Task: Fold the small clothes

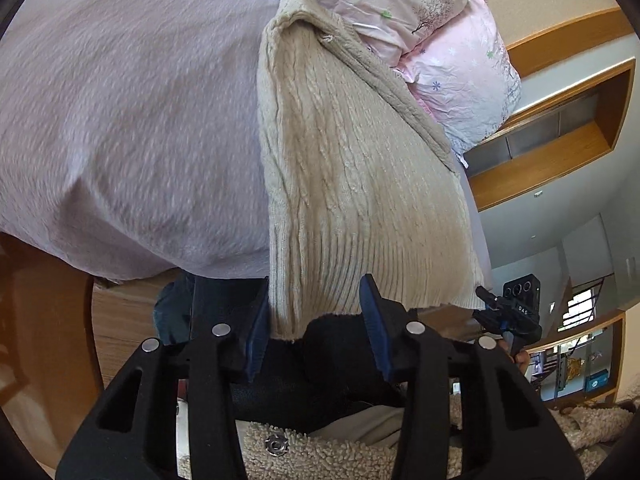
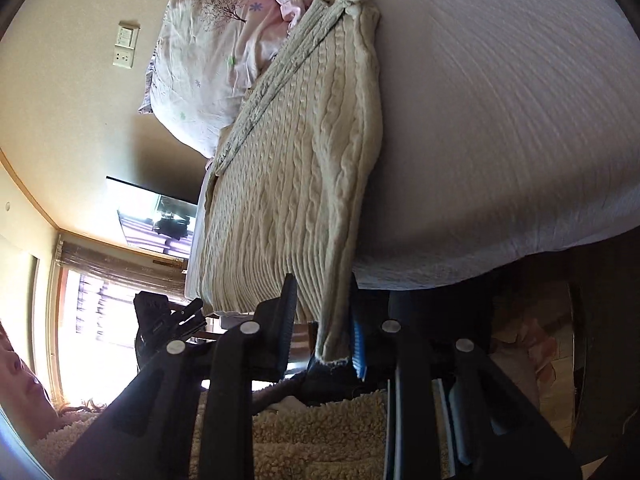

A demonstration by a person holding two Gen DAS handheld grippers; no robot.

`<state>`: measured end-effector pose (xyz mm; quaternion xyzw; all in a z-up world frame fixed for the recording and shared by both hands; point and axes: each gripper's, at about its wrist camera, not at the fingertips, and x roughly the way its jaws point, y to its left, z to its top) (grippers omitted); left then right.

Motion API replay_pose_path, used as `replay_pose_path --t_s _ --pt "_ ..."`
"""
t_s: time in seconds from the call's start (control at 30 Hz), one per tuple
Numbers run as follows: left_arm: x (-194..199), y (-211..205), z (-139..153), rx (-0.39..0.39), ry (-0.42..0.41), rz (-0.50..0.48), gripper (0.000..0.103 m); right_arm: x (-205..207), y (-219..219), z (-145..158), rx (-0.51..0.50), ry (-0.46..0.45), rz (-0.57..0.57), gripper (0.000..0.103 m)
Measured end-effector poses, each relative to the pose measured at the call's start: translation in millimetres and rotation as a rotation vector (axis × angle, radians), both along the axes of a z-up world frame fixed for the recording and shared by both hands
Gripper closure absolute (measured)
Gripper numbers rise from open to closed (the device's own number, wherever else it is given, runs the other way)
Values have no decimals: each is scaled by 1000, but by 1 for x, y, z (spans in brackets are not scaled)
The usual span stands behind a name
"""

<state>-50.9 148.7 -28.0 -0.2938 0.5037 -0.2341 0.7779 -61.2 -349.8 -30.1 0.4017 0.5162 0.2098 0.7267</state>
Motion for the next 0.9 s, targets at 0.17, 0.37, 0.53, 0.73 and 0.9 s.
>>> replay_pose_path --t_s 0.17,0.37,0.53,0.73,0.9 --pt "5 -1 -6 -111 26 -6 93 1 9 -1 43 -34 32 96" --pt "24 7 46 -197 -103 16 95 28 -7 63 81 -283 -22 96" --pt "106 15 103 -162 -266 122 95 114 -10 120 42 -497 -49 96" --pt "257 1 102 -72 -259 279 95 267 -16 114 -56 -489 -197 96" --pt "339 -13 59 4 -131 321 95 343 -11 45 -152 -258 -304 96"
